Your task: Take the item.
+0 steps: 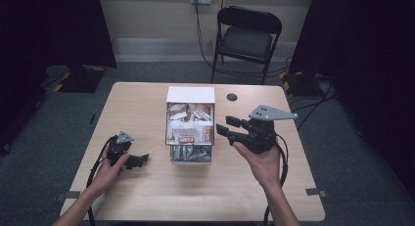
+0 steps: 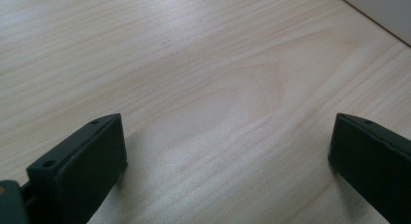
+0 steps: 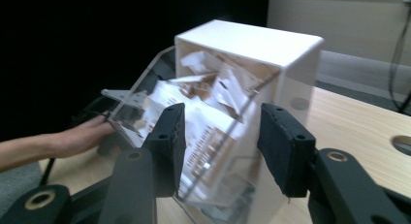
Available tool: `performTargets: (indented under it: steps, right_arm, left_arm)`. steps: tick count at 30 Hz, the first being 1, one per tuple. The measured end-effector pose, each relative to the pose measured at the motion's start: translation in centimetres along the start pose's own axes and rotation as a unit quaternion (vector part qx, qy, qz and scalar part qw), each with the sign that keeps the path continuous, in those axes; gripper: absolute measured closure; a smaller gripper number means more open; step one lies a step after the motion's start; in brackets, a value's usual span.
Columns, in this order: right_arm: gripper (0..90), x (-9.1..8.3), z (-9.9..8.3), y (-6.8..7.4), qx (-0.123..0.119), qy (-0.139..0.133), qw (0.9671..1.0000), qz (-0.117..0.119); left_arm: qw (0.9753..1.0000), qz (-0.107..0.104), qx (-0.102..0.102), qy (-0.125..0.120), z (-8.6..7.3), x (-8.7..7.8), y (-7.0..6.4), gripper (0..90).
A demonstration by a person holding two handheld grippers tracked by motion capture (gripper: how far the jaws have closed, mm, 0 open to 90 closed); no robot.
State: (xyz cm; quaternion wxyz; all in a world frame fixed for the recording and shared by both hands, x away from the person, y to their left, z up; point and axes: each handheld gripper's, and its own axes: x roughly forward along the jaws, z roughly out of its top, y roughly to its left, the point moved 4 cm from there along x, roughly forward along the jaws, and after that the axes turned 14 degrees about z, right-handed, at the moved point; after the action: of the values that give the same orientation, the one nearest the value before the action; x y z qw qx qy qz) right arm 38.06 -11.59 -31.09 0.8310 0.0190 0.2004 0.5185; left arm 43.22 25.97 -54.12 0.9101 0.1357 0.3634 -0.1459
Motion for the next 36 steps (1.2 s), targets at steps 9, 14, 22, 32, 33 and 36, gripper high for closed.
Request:
performTargets:
  steps: [9,14,22,32,33,36]
  right_arm:
    - [57.1,3.1,0.5,1.7,-0.021,0.020,0.9986,0.043]
    - [59.8,4.8,0.5,1.7,-0.022,0.034,0.9975,0.058]
    - [61.1,6.9,0.2,1.1,-0.023,0.056,0.9955,0.073]
    - [62.6,8.2,0.1,0.9,-0.022,0.069,0.9937,0.085]
    - [62.9,8.5,-0.1,0.8,-0.022,0.073,0.9929,0.092]
    - [64.0,8.9,-0.3,0.8,-0.019,0.075,0.9924,0.096]
  left_arm:
    - [1.0000,0.000,-0.004,-0.002,0.0,0.0,0.0,0.0]
    - [1.0000,0.001,-0.004,-0.001,0.0,0.0,-0.1,0.0]
    - [1.0000,0.002,-0.004,0.000,0.0,0.0,-0.1,0.0]
    - [1.0000,0.002,-0.006,0.000,0.0,0.0,-0.1,0.0]
    - [1.0000,0.002,-0.006,0.000,0.0,0.0,-0.1,0.0]
    - [1.0000,0.003,-0.007,0.000,0.0,0.0,-0.1,0.0]
